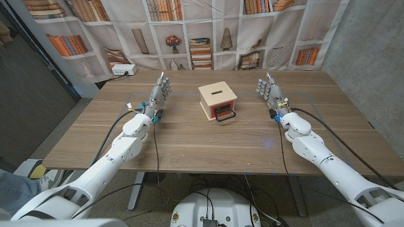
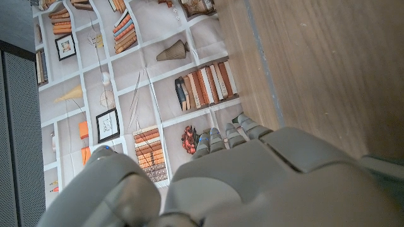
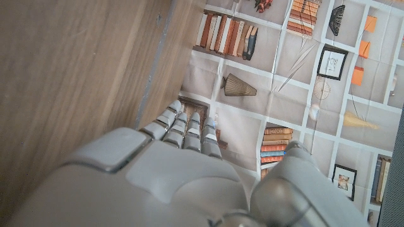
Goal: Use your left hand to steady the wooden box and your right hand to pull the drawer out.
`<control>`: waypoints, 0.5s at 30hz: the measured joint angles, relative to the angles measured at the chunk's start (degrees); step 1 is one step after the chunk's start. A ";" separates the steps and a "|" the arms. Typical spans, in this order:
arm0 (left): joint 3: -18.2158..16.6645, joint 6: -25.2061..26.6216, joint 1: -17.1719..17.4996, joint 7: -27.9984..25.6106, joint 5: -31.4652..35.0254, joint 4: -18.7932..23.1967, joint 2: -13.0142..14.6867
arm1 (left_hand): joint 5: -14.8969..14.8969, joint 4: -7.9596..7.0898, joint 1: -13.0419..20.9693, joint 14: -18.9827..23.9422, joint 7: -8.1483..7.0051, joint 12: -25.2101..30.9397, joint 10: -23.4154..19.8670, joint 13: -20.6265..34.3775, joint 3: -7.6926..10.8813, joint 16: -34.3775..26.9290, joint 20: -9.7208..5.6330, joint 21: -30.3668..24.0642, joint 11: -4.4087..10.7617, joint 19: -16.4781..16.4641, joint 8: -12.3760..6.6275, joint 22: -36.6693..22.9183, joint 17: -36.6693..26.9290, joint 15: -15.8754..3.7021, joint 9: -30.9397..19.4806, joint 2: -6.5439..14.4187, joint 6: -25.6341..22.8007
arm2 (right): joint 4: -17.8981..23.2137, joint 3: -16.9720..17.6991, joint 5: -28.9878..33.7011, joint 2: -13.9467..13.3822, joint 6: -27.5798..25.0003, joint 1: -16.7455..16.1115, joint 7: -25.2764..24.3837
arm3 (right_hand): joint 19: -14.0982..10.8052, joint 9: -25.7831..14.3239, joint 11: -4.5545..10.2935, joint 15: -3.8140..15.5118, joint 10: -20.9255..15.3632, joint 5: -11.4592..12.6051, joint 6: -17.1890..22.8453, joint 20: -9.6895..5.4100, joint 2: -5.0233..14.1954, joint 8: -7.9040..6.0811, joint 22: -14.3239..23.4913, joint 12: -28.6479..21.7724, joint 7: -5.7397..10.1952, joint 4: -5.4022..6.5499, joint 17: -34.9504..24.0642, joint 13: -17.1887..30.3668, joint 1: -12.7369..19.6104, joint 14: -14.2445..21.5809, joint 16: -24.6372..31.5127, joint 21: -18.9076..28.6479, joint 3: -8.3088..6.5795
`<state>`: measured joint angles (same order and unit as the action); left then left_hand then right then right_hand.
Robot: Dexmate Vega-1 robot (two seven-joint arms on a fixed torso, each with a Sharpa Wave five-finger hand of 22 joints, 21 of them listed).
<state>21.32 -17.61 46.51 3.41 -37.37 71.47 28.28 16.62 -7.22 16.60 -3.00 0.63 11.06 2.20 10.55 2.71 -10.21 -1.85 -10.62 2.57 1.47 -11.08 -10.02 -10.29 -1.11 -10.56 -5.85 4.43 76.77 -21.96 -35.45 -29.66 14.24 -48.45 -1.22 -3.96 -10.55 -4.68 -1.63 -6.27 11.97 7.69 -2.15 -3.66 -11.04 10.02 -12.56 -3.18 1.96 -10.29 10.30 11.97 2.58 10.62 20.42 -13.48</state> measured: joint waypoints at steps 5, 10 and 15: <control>0.01 -0.99 -0.25 0.67 -0.04 -1.28 -0.30 | 0.43 0.00 0.48 0.22 0.04 0.21 -0.46 0.00 0.00 -0.44 0.00 0.00 0.17 0.00 -0.45 0.00 0.00 0.22 0.00 0.46 -0.34 | 1.53 -0.23 0.91 -0.24 -0.40 -0.89 -1.58 | -0.62 0.00 -0.08 0.16 -0.53 0.00 0.13 0.20 0.30 -0.23 0.00 0.00 0.13 -0.22 0.00 0.00 0.30 0.42 0.21 0.00 -0.22; 0.06 -1.75 -0.31 1.55 0.00 -1.59 -0.19 | 0.61 0.20 1.43 0.45 0.33 0.45 -1.17 0.00 0.19 -0.44 0.00 -0.44 0.29 -0.46 -0.45 0.01 0.00 -0.02 0.00 0.37 -0.79 | 3.80 -0.23 1.71 -0.52 -0.41 -2.72 -3.52 | -0.85 0.00 0.40 0.23 -1.02 0.00 0.31 -0.03 0.30 -0.23 0.00 0.00 0.31 -0.38 0.01 0.00 0.30 0.84 0.20 0.00 -0.38; 0.29 -2.28 -0.35 2.54 0.38 -1.24 0.53 | 0.88 0.27 1.82 0.67 0.09 0.45 -1.26 0.00 0.26 -0.44 -0.08 -0.44 0.20 -0.55 -0.45 0.01 0.00 0.20 0.00 0.75 -1.18 | 6.01 -0.06 2.75 -0.76 0.46 -4.65 -5.49 | -1.47 0.01 0.70 0.42 -1.33 0.00 0.80 0.17 0.00 -0.23 -0.01 -0.30 0.80 -0.38 0.01 0.00 0.60 1.03 0.20 0.00 -0.37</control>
<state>21.61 -19.89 46.16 5.95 -37.00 70.23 28.81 17.50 -6.95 18.42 -2.33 0.72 11.51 0.94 10.55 2.97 -10.65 -1.93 -11.07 2.78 0.92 -11.53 -10.02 -10.29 -0.91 -10.55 -5.10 3.25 82.78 -22.02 -32.70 -30.42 14.70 -53.10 -6.72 -5.43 -10.55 -3.98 -1.21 -7.60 11.97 8.49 -1.98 -3.66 -11.27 10.02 -12.86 -2.38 1.58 -10.28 10.29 12.58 3.61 10.82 20.42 -13.85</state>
